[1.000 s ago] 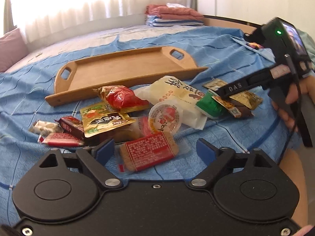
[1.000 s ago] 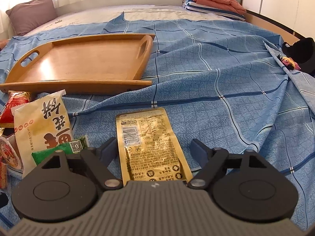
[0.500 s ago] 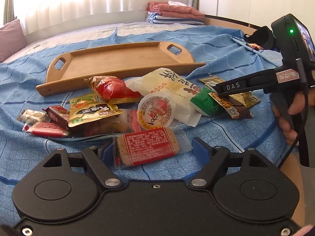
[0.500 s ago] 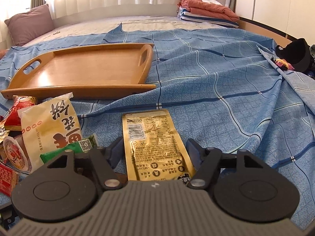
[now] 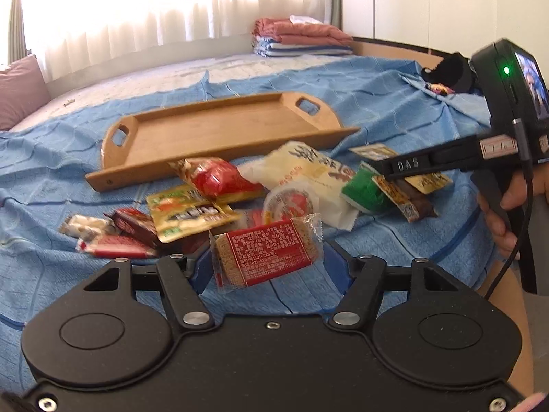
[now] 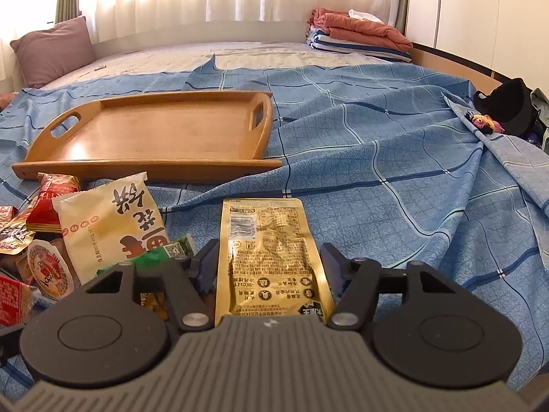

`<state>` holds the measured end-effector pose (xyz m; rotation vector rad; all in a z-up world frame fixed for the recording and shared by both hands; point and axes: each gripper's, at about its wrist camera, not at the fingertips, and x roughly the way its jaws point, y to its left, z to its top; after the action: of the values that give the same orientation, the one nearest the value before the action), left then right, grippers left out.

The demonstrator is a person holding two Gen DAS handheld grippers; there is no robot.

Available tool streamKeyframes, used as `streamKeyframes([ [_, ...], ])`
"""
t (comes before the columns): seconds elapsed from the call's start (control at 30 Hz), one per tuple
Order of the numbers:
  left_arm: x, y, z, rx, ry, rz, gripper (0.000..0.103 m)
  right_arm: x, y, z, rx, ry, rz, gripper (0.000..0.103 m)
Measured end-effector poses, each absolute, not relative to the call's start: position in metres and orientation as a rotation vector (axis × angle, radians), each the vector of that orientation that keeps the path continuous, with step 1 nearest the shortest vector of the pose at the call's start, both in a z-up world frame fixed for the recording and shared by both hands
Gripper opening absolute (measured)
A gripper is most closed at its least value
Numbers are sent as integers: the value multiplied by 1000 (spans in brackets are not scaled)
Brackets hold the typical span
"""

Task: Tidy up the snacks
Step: 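Carry the red cake bar and gold packet over the wooden tray with both grippers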

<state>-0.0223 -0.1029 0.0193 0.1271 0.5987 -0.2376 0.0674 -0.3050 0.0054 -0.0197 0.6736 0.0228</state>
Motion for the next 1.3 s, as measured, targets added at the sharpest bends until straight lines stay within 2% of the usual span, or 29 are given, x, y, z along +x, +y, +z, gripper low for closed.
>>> streamKeyframes([
  [0.23,-13,-83,53,118,541,-246,64,65,-307,25,54,648,32,65],
  [0.57,67,-47,86,63,540,-208,62,105,-276,60,36,635,55,65],
  [1.0,188,-12,74,-69,672,-143,61,183,-216,60,-50,704,75,65],
  [1.3,243,-9,47,-85,757,-103,61,230,-206,35,-4,811,56,65],
])
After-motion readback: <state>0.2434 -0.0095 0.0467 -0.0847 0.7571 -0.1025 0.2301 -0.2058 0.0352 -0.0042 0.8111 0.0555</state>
